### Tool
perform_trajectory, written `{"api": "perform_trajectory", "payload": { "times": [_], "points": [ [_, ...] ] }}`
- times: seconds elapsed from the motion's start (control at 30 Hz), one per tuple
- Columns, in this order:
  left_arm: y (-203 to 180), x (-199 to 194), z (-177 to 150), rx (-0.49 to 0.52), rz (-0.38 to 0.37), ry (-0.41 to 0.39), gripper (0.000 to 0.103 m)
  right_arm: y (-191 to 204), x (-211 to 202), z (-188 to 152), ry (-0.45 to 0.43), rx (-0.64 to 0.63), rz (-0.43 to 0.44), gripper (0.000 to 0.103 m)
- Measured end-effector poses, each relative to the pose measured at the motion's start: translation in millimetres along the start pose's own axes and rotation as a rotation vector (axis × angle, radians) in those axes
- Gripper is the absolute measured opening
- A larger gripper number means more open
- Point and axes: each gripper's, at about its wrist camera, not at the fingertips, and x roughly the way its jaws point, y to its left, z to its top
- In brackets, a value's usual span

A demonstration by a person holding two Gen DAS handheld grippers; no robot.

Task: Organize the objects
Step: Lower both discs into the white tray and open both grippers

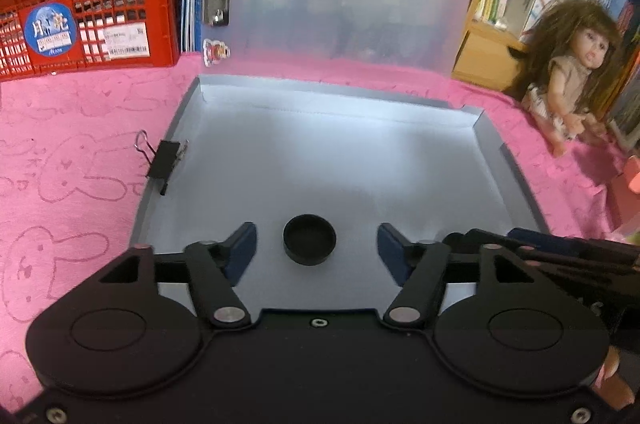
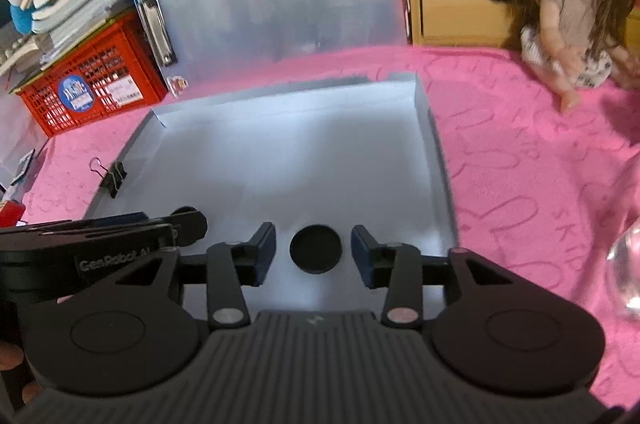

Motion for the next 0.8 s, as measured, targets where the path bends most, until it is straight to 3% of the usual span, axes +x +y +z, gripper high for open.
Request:
{"api": "perform_trajectory", "payload": {
  "times": [0.3, 0.47, 0.53, 0.8],
  "points": [
    [3, -47, -7, 0.042, -0.008, -0.097, 0.084, -4, -52, -8, -0.103, -0.022, 0.029, 0.072],
    [1, -74, -20, 0.083, -0.055, -0.136, 0.092, -2, -79, -17, -0.165, -0.023, 0.047, 0.08],
    [0, -84, -26, 0.101, -0.068, -0.151, 0.094, 1, -88, -22, -0.194, -0.025, 0.054, 0.087],
    [-4, -120, -55, 0.16, -0.105, -0.205, 0.098, 6, -120, -44, -0.274, -0.028, 0.057, 0.096]
  ]
}}
